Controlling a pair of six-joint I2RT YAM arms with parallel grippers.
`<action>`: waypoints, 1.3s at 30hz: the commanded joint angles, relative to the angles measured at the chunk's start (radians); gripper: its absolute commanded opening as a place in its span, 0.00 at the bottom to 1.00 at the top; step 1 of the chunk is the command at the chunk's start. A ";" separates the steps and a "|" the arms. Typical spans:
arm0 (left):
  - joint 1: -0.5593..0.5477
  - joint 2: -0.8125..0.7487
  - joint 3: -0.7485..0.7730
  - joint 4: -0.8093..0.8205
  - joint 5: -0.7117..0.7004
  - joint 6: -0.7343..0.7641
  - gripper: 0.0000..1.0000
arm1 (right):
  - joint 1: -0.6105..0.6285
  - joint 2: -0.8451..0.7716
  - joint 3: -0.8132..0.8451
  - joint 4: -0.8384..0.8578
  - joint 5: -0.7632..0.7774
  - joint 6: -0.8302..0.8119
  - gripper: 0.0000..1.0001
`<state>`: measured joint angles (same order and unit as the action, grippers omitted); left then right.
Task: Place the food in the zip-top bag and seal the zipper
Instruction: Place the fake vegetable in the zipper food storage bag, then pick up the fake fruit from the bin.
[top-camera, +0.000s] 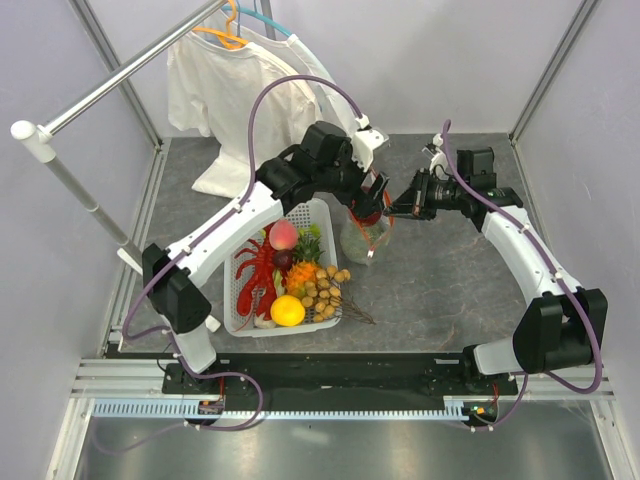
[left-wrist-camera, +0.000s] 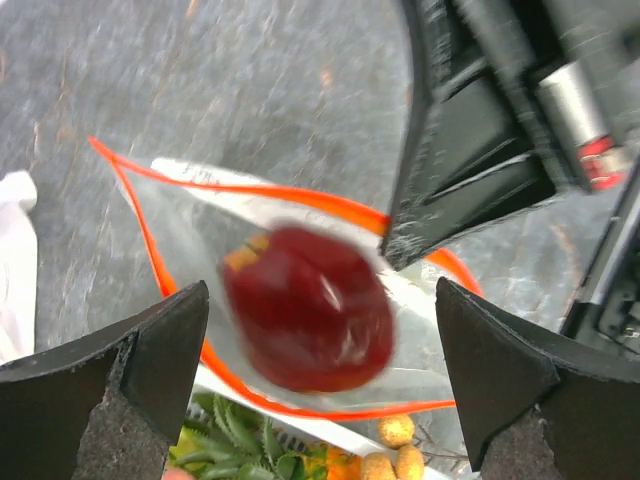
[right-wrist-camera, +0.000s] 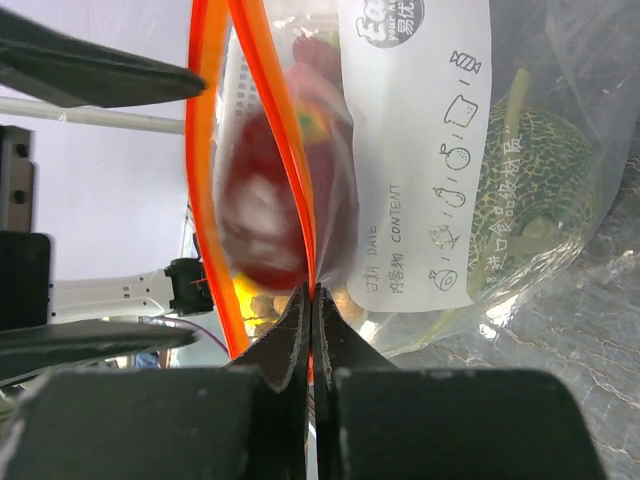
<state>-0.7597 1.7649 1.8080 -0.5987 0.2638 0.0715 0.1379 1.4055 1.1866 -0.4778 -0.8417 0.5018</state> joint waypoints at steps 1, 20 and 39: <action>0.020 -0.074 0.076 0.025 0.145 -0.010 1.00 | -0.011 -0.020 0.036 0.030 -0.030 0.015 0.00; 0.325 -0.328 -0.346 -0.153 0.109 0.206 0.88 | -0.018 -0.023 0.033 0.019 -0.027 -0.025 0.00; 0.362 -0.142 -0.478 -0.136 -0.060 0.117 1.00 | -0.017 -0.013 0.028 -0.002 -0.014 -0.051 0.00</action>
<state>-0.4007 1.6047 1.3426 -0.7387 0.1848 0.2379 0.1238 1.4055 1.1866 -0.4839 -0.8516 0.4744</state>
